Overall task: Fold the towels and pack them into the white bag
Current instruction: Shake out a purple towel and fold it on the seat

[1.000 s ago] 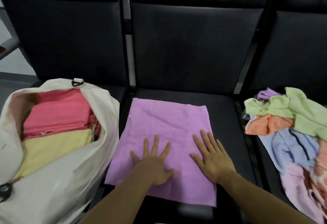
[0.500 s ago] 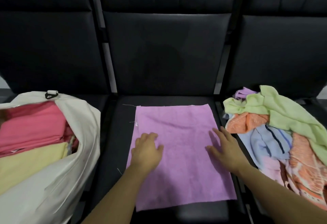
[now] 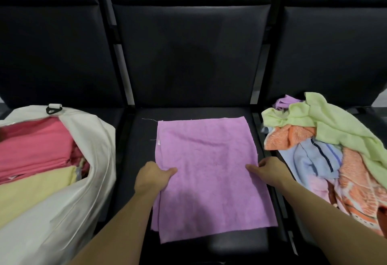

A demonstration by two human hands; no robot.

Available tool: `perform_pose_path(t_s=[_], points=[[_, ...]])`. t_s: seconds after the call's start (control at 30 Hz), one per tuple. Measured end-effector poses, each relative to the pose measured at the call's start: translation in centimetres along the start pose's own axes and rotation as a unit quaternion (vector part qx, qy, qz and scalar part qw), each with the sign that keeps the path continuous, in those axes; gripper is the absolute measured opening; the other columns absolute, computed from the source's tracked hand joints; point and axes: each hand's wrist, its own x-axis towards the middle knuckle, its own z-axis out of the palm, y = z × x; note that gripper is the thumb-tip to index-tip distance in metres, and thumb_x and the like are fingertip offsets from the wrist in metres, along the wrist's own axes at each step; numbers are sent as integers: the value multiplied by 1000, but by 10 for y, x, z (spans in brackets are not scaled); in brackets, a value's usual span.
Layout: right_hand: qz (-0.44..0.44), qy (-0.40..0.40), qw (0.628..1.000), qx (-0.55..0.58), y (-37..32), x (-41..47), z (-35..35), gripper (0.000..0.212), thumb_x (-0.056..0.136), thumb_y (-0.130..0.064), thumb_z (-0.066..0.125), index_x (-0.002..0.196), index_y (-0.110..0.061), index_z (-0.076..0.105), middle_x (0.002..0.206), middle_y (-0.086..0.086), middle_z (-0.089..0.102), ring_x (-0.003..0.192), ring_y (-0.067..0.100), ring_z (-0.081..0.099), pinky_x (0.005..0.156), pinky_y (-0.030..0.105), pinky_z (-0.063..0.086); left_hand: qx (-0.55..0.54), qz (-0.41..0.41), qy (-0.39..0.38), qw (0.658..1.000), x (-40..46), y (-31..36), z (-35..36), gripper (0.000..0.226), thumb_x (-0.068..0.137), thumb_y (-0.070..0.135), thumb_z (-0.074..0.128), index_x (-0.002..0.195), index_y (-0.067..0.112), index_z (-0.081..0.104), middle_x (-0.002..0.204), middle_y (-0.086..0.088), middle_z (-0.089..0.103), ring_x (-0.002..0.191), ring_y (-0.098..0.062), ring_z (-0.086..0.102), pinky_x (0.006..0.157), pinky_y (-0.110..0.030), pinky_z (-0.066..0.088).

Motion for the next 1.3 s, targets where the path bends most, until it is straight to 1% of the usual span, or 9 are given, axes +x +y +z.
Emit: perform_pose_path(t_s=[0.17, 0.33, 0.47, 0.57, 0.7, 0.9, 1.0, 1.13, 1.3], points=[[-3, -5, 997, 77, -3, -3, -8, 47, 88, -40, 72, 60, -14, 44, 55, -1, 50, 54, 17, 48, 55, 31, 38, -126, 35, -32, 991, 7, 0, 5, 55, 85, 31, 79, 51, 15, 39, 54, -3, 43, 55, -20, 42, 57, -30, 35], [-55, 39, 972, 225, -10, -13, -29, 46, 88, -32, 77, 62, -11, 45, 67, 4, 57, 68, 21, 58, 60, 30, 37, -293, 25, 24, 956, -1, 5, -8, 46, 76, 51, 83, 50, 22, 60, 84, -6, 70, 84, -28, 63, 76, -39, 53], [-107, 70, 929, 348, -19, -25, -44, 32, 90, -32, 75, 74, -6, 64, 134, -18, 56, 121, 0, 54, 96, 30, 38, -414, 101, 81, 901, -31, 24, -34, 17, 85, 44, 79, 70, 39, 74, 145, 15, 49, 126, -8, 50, 101, -31, 41], [-152, 110, 890, 415, -28, -37, -50, 29, 88, -39, 71, 80, -11, 68, 97, -2, 73, 92, 8, 64, 87, 33, 47, -490, 155, 82, 854, -48, 31, -45, 5, 91, 38, 73, 90, 39, 78, 123, 12, 70, 113, -5, 64, 87, -21, 49], [-170, 175, 873, 423, -41, -46, -54, 12, 95, -24, 68, 93, -13, 70, 89, 3, 72, 82, 5, 63, 78, 29, 49, -448, 231, 149, 851, -62, 36, -57, 6, 97, 28, 67, 92, 24, 70, 85, 13, 74, 84, 3, 68, 73, -14, 52], [-180, 187, 907, 330, -46, -49, -49, 35, 94, -28, 70, 126, -20, 59, 116, -12, 63, 104, 4, 58, 90, 24, 45, -319, 239, 223, 890, -60, 29, -57, 13, 100, 27, 59, 89, 23, 53, 86, 0, 61, 77, -8, 58, 68, -24, 47], [-170, 141, 924, 314, -40, -42, -34, 32, 93, -26, 70, 121, -24, 54, 110, -17, 60, 98, -4, 57, 78, 17, 44, -272, 178, 149, 934, -39, 17, -47, 12, 98, 34, 58, 103, 23, 57, 98, 5, 64, 93, -13, 64, 76, -29, 49], [-99, 102, 965, 218, -8, -19, -6, 48, 80, -28, 82, 113, -12, 52, 103, 8, 61, 86, 21, 60, 68, 17, 42, -65, 43, 31, 996, -18, -8, -30, 62, 86, 53, 67, 132, 15, 49, 136, -10, 47, 127, -33, 50, 106, -42, 43], [-216, 92, 970, 58, -13, -25, 7, 39, 89, -31, 73, 123, -17, 59, 129, 0, 52, 111, 15, 54, 99, 33, 45, 12, 127, 54, 990, -33, 3, -18, 42, 91, 38, 68, 127, 21, 55, 130, -3, 52, 124, -25, 50, 103, -36, 45]])
